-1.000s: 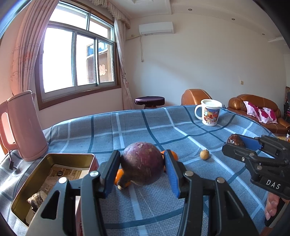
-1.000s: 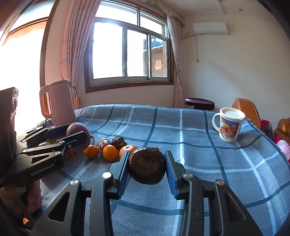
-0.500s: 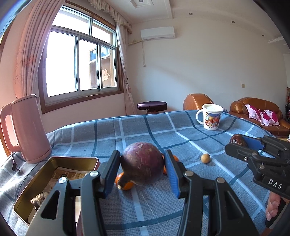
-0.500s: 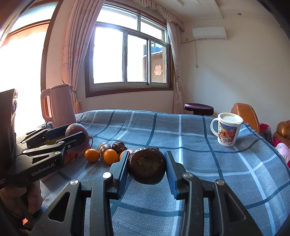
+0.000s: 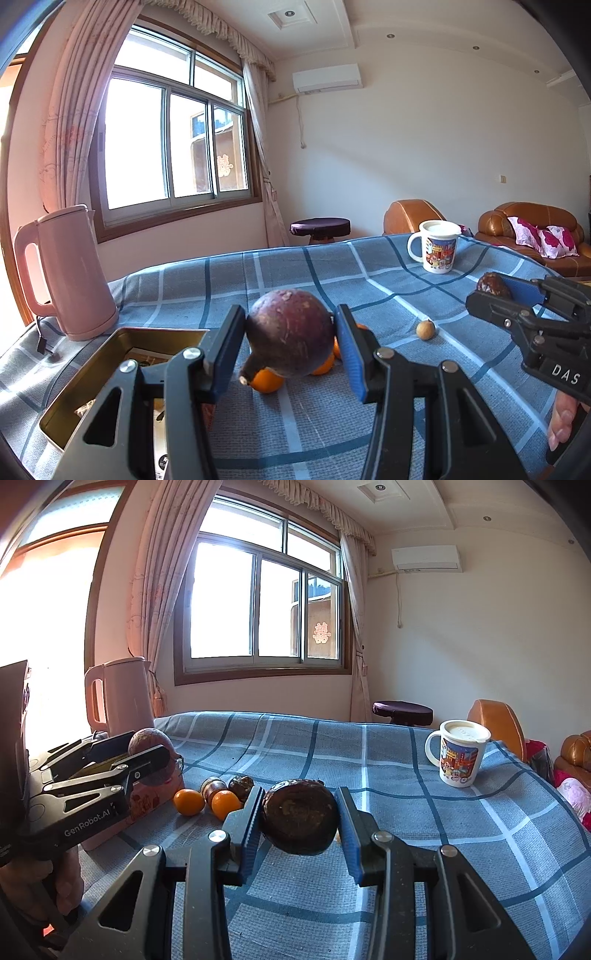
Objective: Organize fruits
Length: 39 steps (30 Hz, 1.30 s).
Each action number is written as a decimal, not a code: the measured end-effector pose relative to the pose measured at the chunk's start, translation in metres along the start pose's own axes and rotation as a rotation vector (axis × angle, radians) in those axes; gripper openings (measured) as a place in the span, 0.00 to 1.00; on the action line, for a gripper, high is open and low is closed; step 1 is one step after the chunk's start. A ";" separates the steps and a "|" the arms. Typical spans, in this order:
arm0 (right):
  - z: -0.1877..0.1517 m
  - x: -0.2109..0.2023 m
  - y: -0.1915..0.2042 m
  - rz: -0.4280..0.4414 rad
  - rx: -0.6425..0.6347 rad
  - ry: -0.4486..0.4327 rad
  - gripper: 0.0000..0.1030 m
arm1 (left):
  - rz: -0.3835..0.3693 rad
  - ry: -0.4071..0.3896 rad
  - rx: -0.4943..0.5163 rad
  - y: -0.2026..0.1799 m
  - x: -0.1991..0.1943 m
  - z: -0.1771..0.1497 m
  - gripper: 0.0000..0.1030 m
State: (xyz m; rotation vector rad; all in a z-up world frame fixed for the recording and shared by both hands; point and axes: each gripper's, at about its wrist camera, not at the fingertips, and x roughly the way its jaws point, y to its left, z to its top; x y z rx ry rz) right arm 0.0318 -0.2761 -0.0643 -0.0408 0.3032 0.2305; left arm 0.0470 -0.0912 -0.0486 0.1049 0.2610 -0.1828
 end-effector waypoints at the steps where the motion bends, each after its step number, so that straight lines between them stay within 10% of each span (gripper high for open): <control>1: 0.000 0.000 0.000 -0.001 0.001 0.000 0.39 | 0.004 -0.002 0.002 0.000 -0.001 0.000 0.50; 39: 0.047 0.019 0.067 0.173 -0.070 -0.002 0.39 | 0.107 0.031 -0.017 0.037 -0.012 -0.001 0.50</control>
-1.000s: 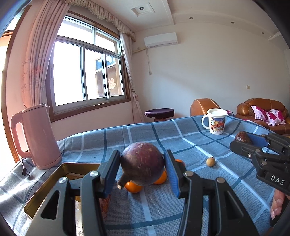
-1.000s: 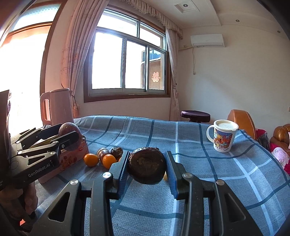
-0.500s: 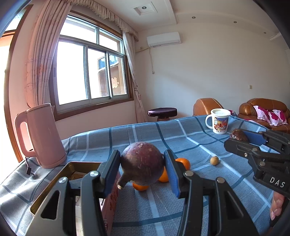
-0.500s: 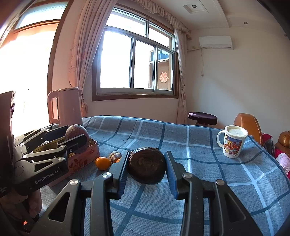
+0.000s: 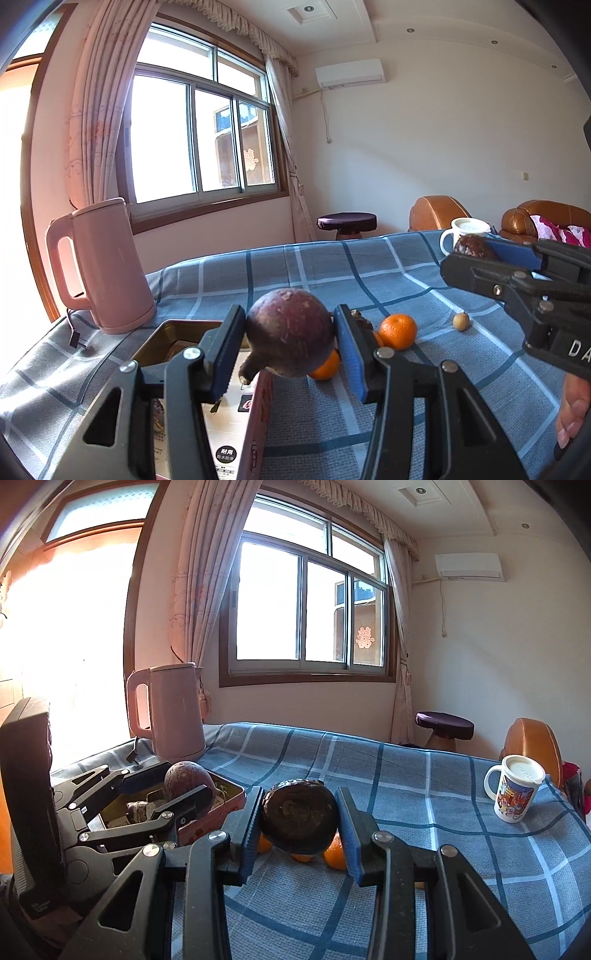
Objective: Organize fruits
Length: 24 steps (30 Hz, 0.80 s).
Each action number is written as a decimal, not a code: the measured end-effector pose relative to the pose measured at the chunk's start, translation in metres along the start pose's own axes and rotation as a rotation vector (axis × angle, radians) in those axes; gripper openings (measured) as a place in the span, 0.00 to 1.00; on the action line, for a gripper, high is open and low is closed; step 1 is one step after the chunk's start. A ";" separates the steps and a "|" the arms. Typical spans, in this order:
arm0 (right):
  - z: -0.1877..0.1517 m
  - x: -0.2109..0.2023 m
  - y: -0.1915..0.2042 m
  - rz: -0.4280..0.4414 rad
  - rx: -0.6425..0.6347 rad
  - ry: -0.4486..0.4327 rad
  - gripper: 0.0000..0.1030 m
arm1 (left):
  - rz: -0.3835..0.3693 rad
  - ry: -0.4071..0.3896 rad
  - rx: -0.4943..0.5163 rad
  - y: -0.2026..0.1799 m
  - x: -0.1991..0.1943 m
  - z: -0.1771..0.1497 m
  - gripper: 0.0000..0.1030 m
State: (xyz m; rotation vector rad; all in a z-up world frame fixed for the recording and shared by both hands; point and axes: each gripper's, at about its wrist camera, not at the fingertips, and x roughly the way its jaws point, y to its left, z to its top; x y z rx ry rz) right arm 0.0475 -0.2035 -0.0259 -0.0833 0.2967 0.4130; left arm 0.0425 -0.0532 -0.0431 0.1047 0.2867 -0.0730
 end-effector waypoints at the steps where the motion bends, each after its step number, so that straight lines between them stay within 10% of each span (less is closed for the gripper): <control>1: 0.002 0.002 0.003 0.006 -0.005 0.001 0.39 | 0.006 0.005 -0.004 0.002 0.001 0.000 0.50; 24: 0.021 0.062 0.060 0.134 -0.071 0.083 0.39 | 0.149 0.142 -0.084 0.072 0.023 -0.016 0.50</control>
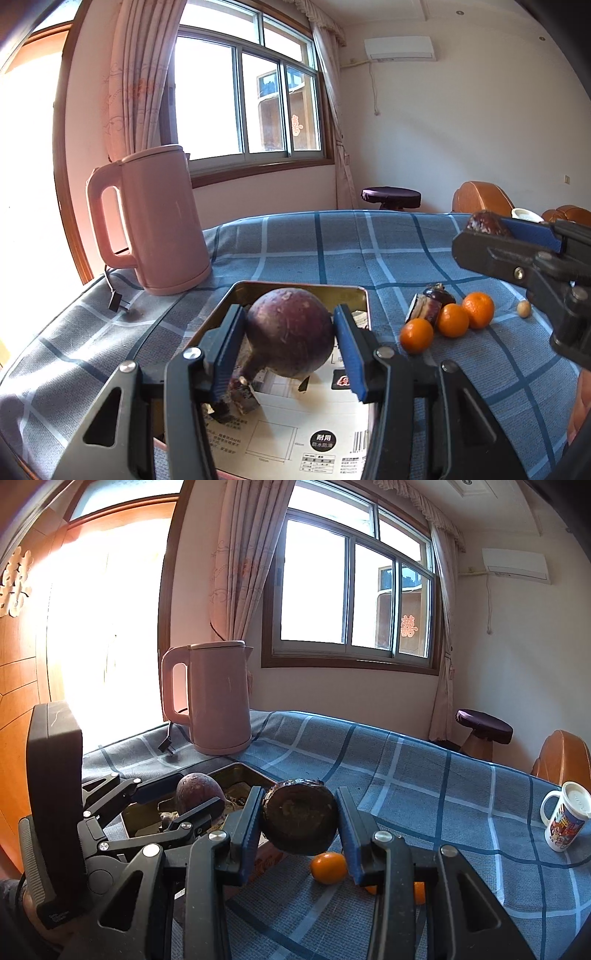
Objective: Organize fruits
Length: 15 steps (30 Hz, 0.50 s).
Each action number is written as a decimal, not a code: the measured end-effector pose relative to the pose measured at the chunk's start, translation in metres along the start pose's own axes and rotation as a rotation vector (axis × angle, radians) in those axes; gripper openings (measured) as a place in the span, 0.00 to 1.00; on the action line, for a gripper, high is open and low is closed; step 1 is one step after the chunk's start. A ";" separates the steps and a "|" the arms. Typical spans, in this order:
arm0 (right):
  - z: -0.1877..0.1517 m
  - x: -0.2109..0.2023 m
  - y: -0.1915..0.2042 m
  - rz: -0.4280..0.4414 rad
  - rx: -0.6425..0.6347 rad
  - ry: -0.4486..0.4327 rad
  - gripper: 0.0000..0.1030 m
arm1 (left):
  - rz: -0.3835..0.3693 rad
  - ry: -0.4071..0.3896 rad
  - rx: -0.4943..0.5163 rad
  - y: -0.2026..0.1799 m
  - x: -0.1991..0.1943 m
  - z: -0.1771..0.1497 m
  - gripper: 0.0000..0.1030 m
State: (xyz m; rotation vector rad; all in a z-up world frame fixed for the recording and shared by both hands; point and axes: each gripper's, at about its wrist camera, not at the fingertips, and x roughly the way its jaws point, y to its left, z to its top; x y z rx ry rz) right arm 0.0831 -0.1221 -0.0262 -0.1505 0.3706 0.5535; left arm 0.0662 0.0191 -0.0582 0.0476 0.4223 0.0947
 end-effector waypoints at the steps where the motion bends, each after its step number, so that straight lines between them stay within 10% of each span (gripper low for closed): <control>1: 0.001 0.003 0.001 0.004 -0.001 0.004 0.39 | 0.004 0.008 -0.002 0.002 0.002 -0.001 0.50; 15: 0.005 0.043 0.016 0.057 -0.006 0.065 0.39 | 0.038 0.086 0.004 0.021 0.022 -0.001 0.50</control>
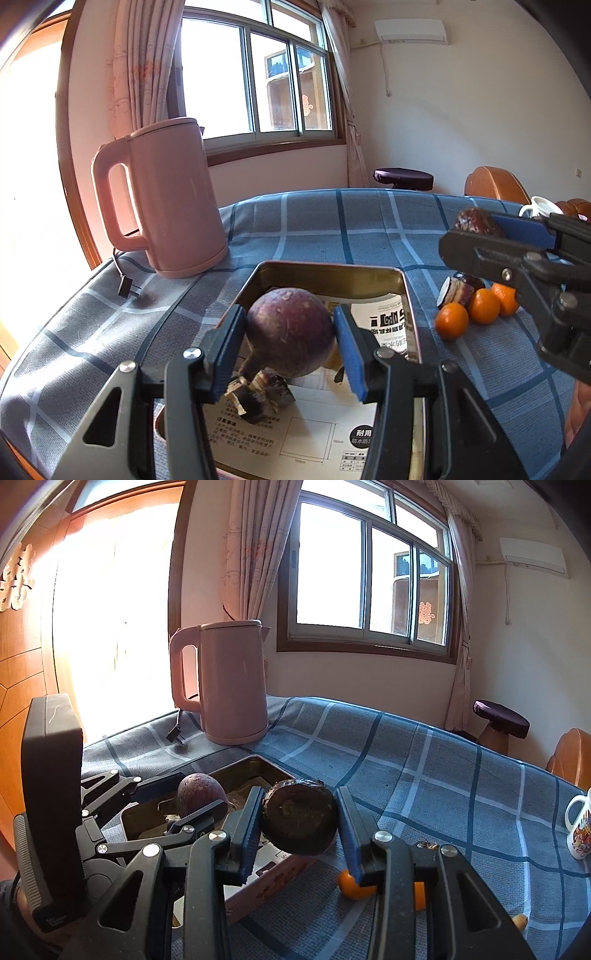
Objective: Organize fruits
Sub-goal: 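Open the left tool over the tin while the right tool releases the brown fruit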
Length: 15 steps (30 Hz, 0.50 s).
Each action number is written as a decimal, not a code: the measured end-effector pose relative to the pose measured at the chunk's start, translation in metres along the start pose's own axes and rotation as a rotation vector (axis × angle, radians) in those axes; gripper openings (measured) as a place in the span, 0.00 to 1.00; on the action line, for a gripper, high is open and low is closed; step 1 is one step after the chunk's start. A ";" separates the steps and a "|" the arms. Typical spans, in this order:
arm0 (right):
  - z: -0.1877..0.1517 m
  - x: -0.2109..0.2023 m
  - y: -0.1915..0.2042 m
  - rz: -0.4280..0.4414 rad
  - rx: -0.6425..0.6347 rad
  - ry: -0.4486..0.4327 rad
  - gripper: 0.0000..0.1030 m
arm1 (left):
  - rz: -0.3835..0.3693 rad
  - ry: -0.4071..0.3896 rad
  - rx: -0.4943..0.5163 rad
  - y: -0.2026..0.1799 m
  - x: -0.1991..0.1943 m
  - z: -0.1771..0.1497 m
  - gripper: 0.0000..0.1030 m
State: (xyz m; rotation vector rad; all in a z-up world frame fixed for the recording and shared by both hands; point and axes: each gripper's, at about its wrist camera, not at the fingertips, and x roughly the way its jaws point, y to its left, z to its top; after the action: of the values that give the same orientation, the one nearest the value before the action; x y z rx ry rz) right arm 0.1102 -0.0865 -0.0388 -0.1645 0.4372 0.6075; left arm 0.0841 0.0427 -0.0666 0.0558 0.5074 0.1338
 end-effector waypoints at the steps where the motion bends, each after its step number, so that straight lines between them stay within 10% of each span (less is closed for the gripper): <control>1: 0.000 0.003 0.001 0.004 0.001 0.007 0.39 | 0.004 0.006 0.002 0.002 0.002 0.000 0.50; 15: -0.015 0.039 0.015 0.040 0.005 0.081 0.39 | 0.028 0.045 0.010 0.018 0.016 0.007 0.50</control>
State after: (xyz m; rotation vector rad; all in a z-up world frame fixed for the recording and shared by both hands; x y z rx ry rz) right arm 0.1245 -0.0590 -0.0699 -0.1763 0.5216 0.6402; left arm 0.0989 0.0624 -0.0668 0.0700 0.5527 0.1598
